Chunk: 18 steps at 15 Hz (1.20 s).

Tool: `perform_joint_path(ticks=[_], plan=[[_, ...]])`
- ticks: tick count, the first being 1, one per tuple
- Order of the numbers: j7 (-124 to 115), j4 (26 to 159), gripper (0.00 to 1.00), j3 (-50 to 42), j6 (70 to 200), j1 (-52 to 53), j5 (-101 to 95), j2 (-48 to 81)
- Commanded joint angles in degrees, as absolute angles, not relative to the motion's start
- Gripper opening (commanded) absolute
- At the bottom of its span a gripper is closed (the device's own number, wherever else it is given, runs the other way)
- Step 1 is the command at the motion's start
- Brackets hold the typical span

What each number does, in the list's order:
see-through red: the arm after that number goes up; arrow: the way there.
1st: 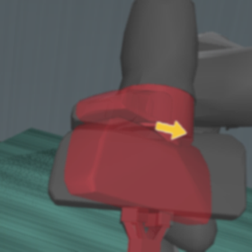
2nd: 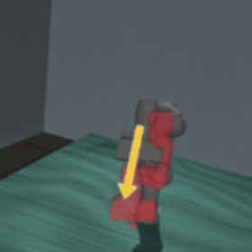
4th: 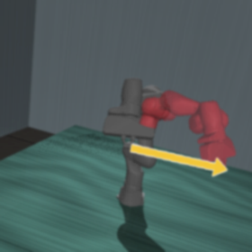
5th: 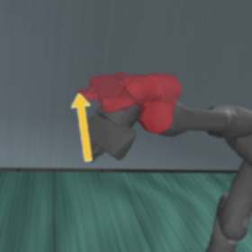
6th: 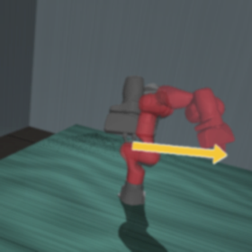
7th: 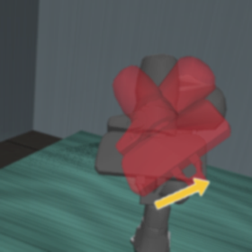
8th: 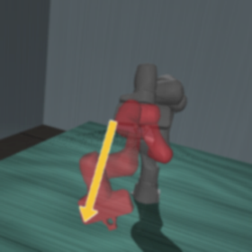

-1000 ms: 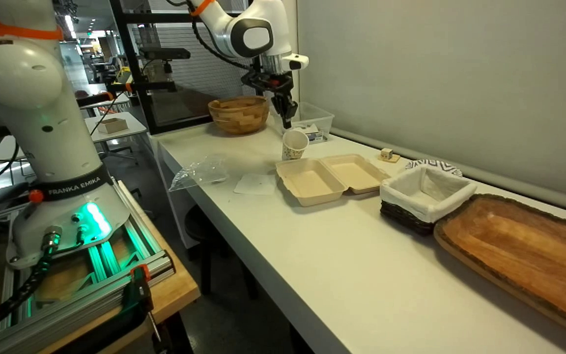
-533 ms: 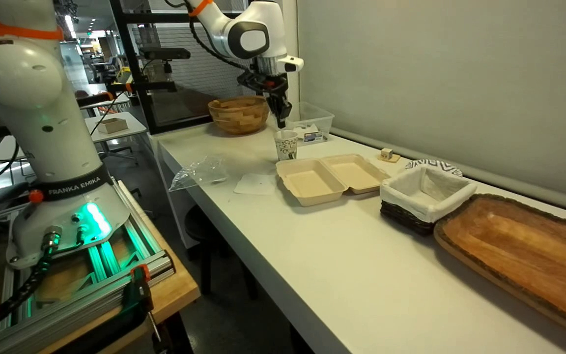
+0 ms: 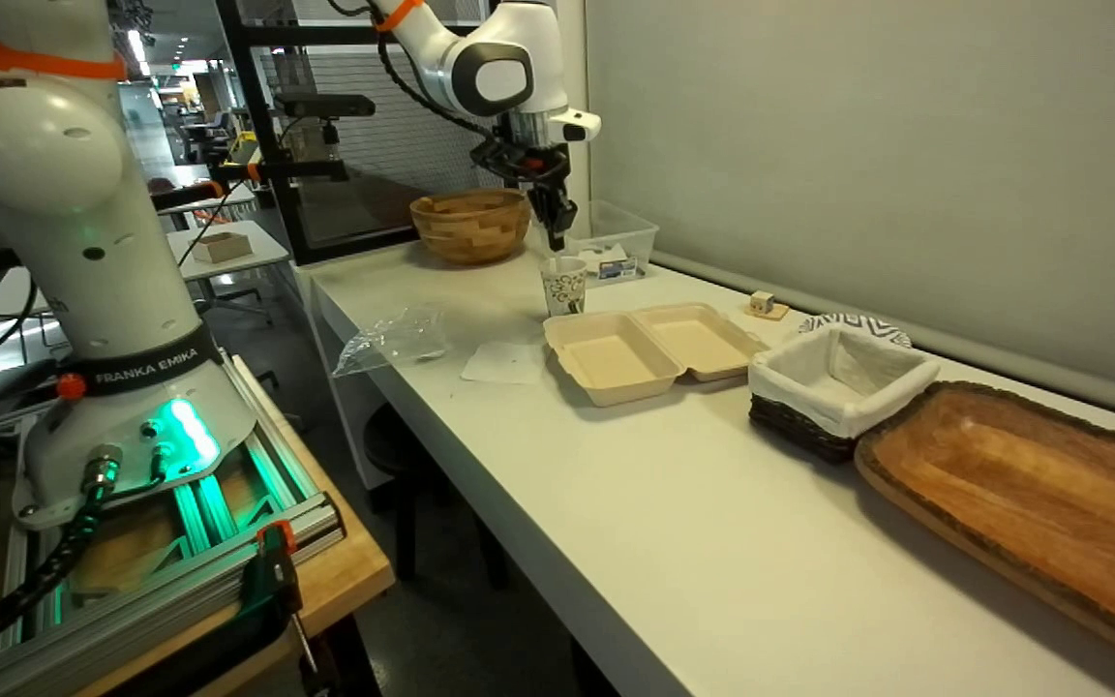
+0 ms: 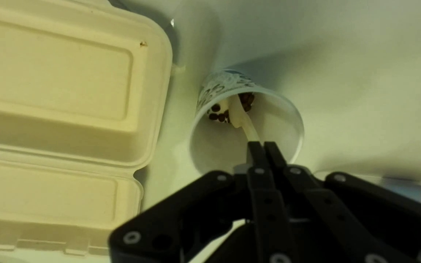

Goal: Hold the spoon, currently in the cup, and move it around

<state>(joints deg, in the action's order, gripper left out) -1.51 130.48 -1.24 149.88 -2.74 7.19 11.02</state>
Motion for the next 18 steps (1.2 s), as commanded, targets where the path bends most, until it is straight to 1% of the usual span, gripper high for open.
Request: perform_joint_path(ticks=[1, 10, 18], plan=[[-3.25, 129.12, 0.01, -1.69, 150.28, -2.65, 7.26, 12.65], [-6.98, 129.20, 0.01, -3.04, 147.55, -2.00, 4.06, 11.61], [-3.13, 128.78, 0.01, -0.15, 147.29, -2.90, 10.61, 12.03]])
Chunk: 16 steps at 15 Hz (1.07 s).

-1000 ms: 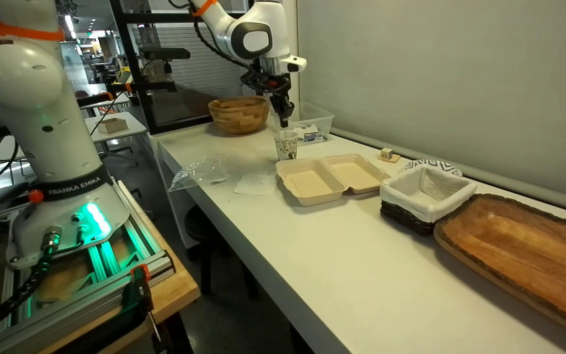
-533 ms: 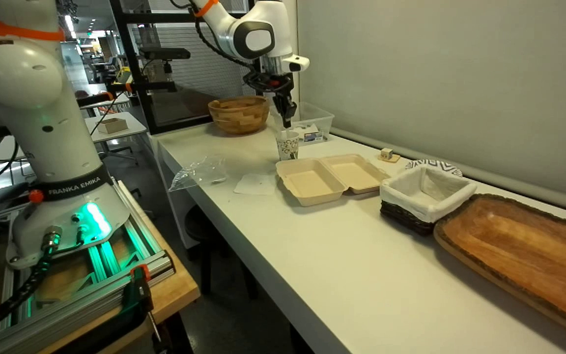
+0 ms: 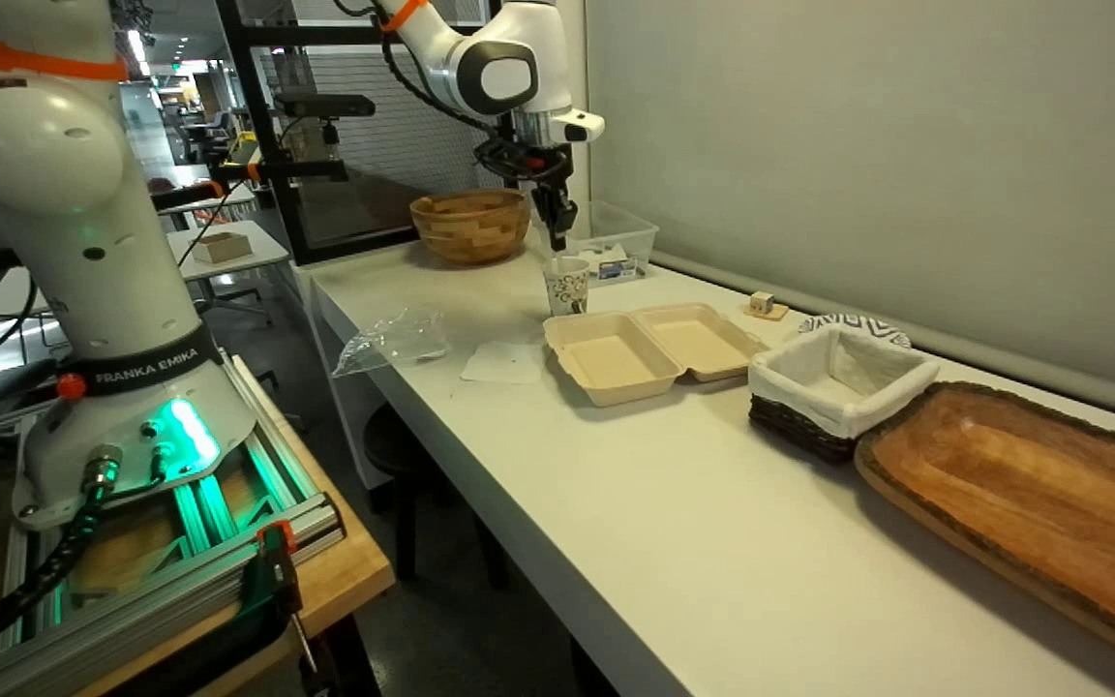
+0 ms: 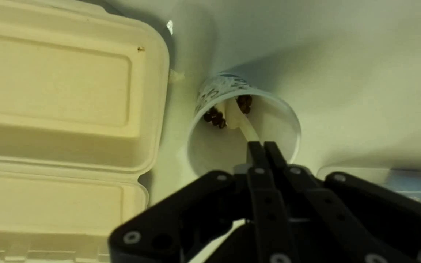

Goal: Hold the spoon, currently in the cup, and move it around

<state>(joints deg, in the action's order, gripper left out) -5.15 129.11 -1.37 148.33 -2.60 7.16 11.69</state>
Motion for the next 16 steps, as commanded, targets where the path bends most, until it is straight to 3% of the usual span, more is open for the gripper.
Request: perform_joint_path(ticks=[1, 16], plan=[[-2.74, 128.62, 0.01, 0.04, 148.11, -2.99, 11.46, 12.38], [-8.66, 128.91, 0.01, -4.20, 148.94, -1.85, 2.31, 11.81]])
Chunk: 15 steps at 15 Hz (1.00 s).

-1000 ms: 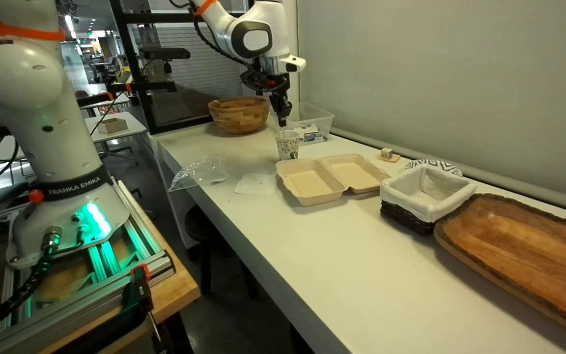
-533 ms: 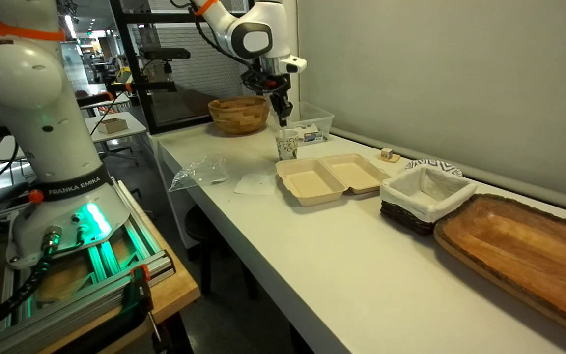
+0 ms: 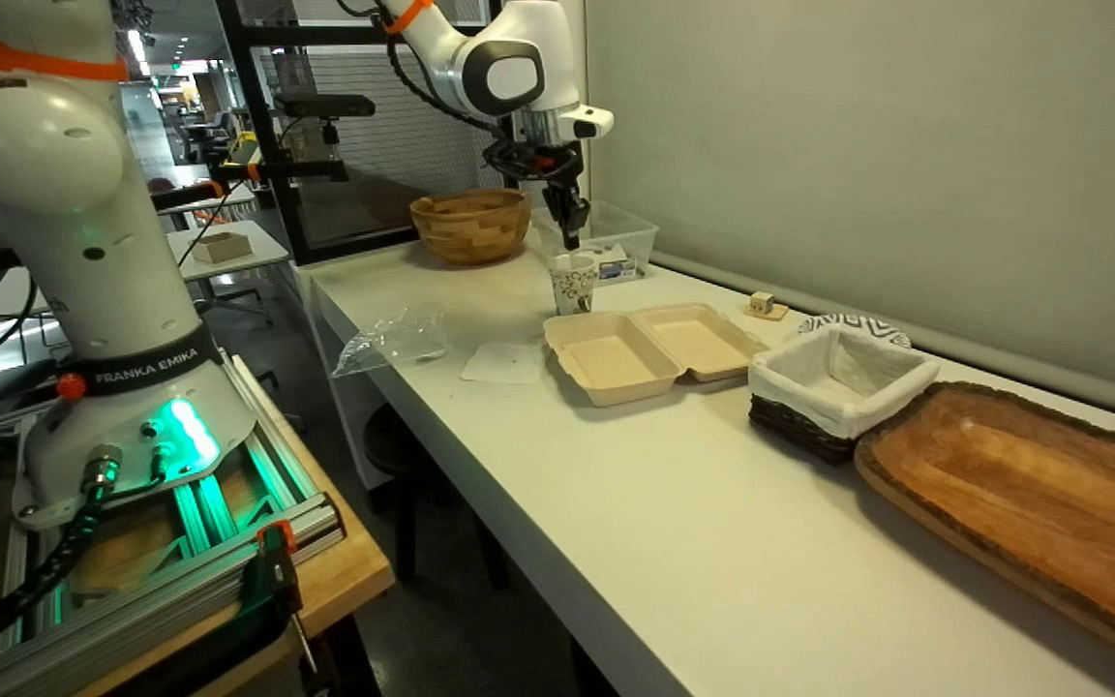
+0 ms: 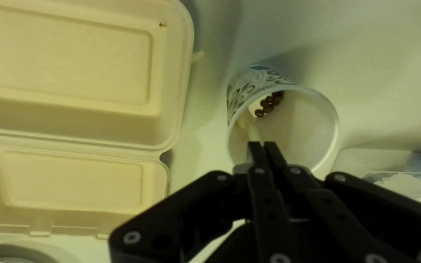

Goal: Hold the spoon, currently in the cup, and move it around

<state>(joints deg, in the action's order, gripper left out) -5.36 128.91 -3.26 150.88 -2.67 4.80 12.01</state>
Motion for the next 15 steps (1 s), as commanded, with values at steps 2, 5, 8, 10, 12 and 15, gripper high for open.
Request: perform_joint_path(ticks=[2, 5, 8, 10, 12, 15], plan=[[-9.11, 128.94, 0.01, -3.95, 146.89, -1.85, 2.45, 11.40], [-6.55, 128.65, 0.01, -2.16, 144.73, -2.57, 6.67, 11.47], [-4.66, 128.28, 0.01, -0.78, 146.13, -2.90, 10.47, 12.19], [-2.43, 128.22, 0.01, -0.09, 148.02, -3.09, 12.45, 12.90], [-1.82, 128.19, 0.01, -0.16, 148.83, -3.07, 12.82, 13.40], [-2.82, 128.21, 0.01, -1.17, 150.06, -2.77, 10.44, 13.36]])
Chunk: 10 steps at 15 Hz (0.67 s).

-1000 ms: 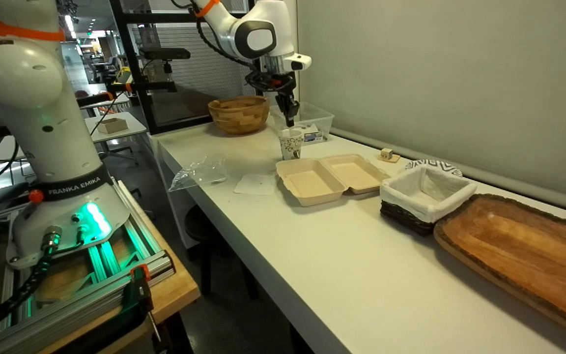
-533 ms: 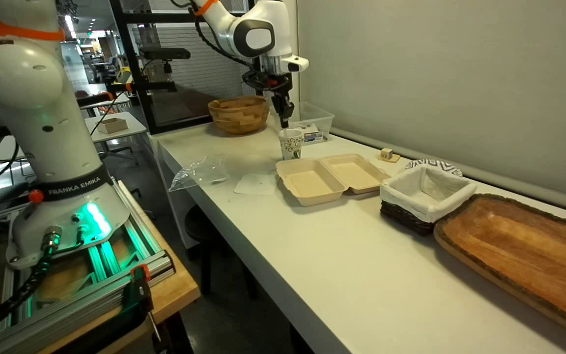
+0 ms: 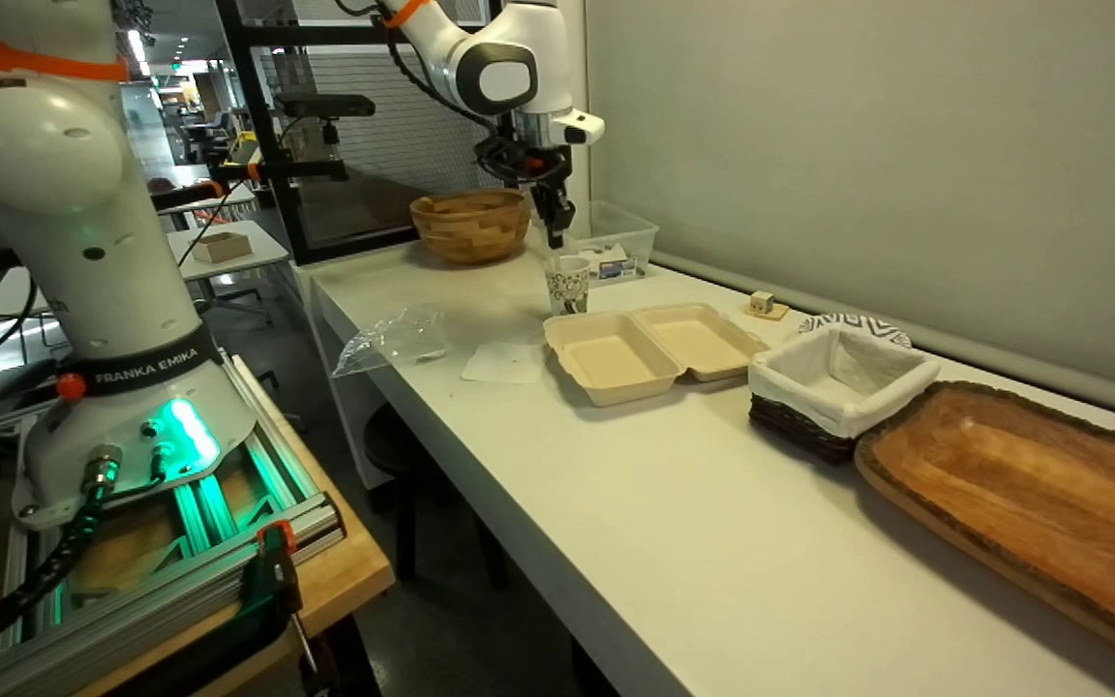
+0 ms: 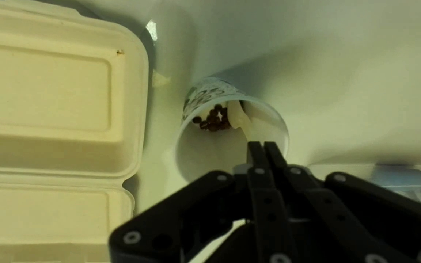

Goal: Hold the spoon, currently in the cup, and move it around

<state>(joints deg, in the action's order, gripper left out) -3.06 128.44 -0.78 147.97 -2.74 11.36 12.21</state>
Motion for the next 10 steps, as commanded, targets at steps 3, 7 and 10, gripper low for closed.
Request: perform_joint_path(ticks=[3, 7, 10], plan=[[-4.18, 128.53, 0.01, -2.11, 150.28, -2.46, 8.22, 12.94], [-4.31, 128.64, 0.01, -2.69, 149.93, -2.51, 6.65, 12.71], [-4.26, 128.62, 0.01, -2.79, 148.88, -2.59, 6.47, 12.44]])
